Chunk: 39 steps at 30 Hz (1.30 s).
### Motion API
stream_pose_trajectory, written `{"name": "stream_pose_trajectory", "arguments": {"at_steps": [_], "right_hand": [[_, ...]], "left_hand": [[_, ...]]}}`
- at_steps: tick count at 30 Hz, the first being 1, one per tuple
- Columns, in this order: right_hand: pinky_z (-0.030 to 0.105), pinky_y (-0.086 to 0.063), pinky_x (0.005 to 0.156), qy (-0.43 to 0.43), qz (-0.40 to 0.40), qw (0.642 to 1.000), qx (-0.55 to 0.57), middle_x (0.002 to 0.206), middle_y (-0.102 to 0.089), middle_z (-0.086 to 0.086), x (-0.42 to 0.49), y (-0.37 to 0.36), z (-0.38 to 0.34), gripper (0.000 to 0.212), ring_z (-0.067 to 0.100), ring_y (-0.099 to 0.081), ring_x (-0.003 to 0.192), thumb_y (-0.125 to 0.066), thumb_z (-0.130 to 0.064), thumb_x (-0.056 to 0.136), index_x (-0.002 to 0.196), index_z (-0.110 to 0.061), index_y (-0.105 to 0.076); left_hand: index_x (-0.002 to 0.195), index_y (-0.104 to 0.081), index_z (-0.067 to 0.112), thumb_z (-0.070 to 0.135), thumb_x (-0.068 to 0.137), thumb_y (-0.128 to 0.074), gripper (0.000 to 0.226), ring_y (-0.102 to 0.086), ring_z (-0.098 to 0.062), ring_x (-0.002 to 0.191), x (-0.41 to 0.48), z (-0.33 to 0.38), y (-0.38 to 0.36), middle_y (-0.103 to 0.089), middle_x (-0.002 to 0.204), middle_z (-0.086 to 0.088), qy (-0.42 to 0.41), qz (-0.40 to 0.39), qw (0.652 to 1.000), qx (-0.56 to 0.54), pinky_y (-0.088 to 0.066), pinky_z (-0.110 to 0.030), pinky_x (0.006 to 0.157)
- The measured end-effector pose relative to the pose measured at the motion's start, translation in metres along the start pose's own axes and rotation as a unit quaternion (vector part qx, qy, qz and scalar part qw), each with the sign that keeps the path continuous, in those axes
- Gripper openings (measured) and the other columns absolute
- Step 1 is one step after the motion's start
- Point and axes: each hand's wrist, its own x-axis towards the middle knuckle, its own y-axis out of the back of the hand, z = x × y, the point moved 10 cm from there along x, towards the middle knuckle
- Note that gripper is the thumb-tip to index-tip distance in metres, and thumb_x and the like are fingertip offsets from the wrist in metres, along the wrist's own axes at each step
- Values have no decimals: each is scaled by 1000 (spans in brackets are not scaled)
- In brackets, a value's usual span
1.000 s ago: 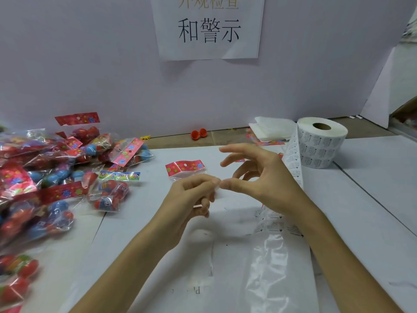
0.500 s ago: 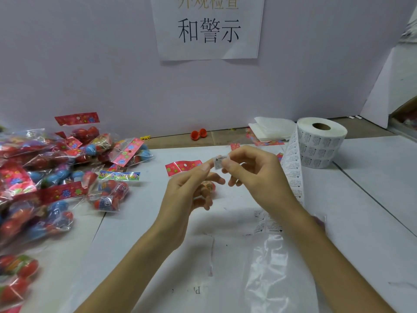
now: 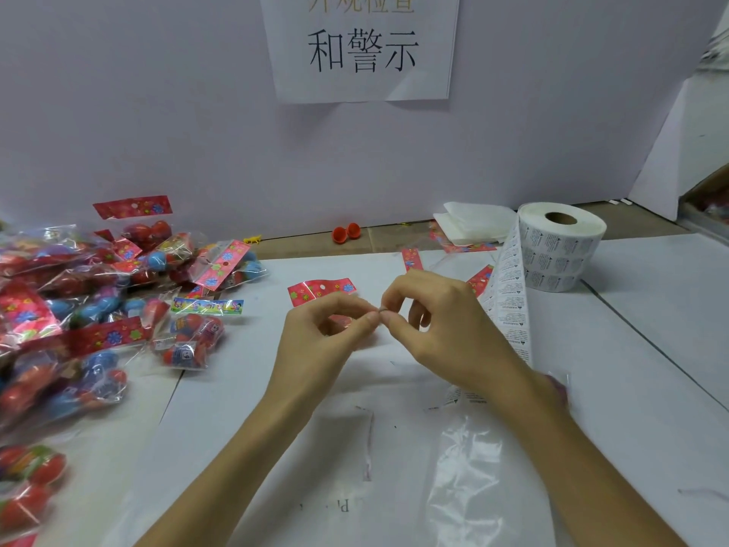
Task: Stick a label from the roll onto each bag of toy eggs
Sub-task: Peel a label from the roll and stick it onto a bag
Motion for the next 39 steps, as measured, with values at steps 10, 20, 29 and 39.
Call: {"name": "stream_pose_trajectory", "arguments": {"at_steps": [10, 20, 29, 39], "right_hand": [[28, -53, 64, -147, 62, 964, 211, 89, -72, -12, -1, 1, 17, 16, 17, -64, 64, -77, -22, 89, 101, -29, -71], [19, -49, 62, -138, 109, 956, 233, 74, -69, -16, -1, 11, 19, 18, 12, -64, 59, -75, -15, 91, 80, -28, -69], [18, -47, 69, -259, -27, 951, 164, 105, -70, -12, -11, -29, 53, 52, -1, -64, 75, -65, -29, 96, 143, -38, -46], [30, -49, 91, -317, -28, 918, 235, 112, -70, -10, -16, -39, 56, 66, 13, -66, 103, -71, -21, 92, 148, -32, -37]], "left_hand": [[109, -77, 14, 33, 76, -75, 38, -66, -22, 90, 3, -23, 3, -74, 106, -13, 124, -6, 974, -188, -49, -33, 72], [103, -78, 29, 18, 92, -74, 16, -71, -13, 91, 7, -14, 26, -77, 102, 3, 48, 78, 994, -67, -53, -16, 67], [138, -46, 29, 56, 99, -54, 48, -54, -19, 103, 24, -53, 59, -62, 90, 15, 130, 82, 917, 368, -32, -49, 104], [131, -45, 30, 21, 91, -77, 52, -67, -14, 86, 22, -47, 43, -67, 110, 2, 96, 80, 986, 111, -56, -28, 69]]}}
